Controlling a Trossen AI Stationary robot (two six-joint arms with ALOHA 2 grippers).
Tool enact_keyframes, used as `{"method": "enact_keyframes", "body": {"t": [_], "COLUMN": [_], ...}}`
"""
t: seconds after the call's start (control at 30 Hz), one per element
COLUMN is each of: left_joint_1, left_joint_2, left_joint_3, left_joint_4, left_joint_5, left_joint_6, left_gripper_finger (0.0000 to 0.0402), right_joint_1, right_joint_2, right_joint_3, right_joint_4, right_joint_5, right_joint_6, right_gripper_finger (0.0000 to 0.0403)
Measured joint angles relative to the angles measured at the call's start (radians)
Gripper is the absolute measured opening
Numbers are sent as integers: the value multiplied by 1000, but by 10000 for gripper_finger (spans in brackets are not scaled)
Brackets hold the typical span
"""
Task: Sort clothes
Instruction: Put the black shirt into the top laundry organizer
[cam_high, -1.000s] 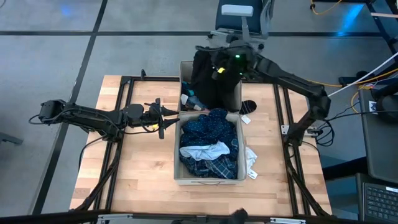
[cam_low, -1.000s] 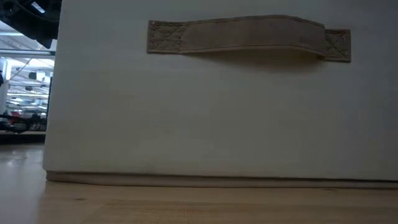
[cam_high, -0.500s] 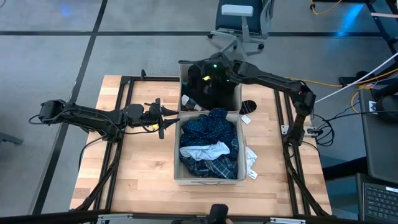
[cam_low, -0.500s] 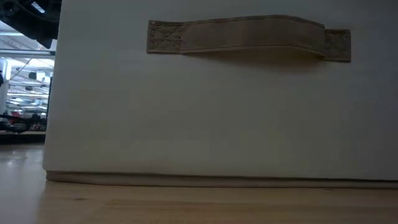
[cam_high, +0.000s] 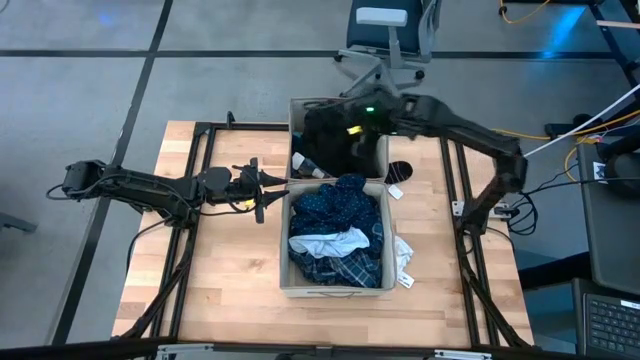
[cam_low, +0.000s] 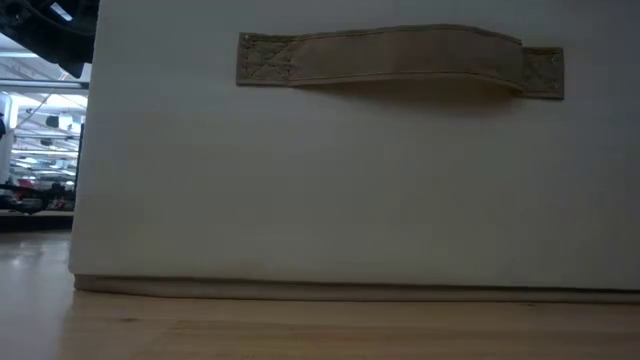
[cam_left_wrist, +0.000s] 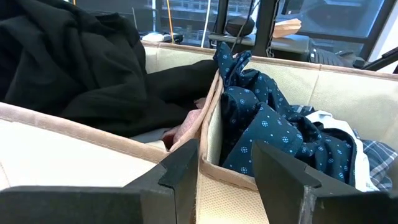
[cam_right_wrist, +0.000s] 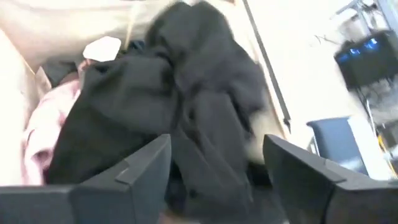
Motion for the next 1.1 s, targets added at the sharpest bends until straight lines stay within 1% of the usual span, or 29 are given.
{"method": "enact_keyframes", "body": {"t": [0.13,0.2,0.27,0.37,0.5,0.63,0.73,0.8,0.9,1.1], "left_joint_1": [0,0,0,0,0,0,0,0,0,0], "left_joint_2": [0,0,0,0,0,0,0,0,1,1], "left_joint_3": [0,0,0,0,0,0,0,0,0,0], "left_joint_4": [-2,-3,-3,-3,-3,-4,-4,-4,-1,0], "left_joint_5": [0,0,0,0,0,0,0,0,0,0], "left_joint_6": [-3,-3,-3,-4,-7,-5,-6,-6,-6,-6], "left_gripper_finger": [139,139,139,139,139,139,139,139,139,139], "right_joint_1": [-29,-72,-136,-253,-402,-476,-488,-487,-485,-487], "right_joint_2": [-110,-170,-227,-304,-373,-369,-366,-366,-365,-363], "right_joint_3": [-24,-83,-177,-366,-630,-807,-902,-952,-989,-998], "right_joint_4": [-71,-56,-6,126,371,525,593,664,778,991], "right_joint_5": [14,9,9,6,-54,-156,-220,-228,-231,-208], "right_joint_6": [56,79,88,78,45,-4,-85,-117,-118,-86], "right_gripper_finger": [270,270,269,263,255,250,248,248,248,247]}}
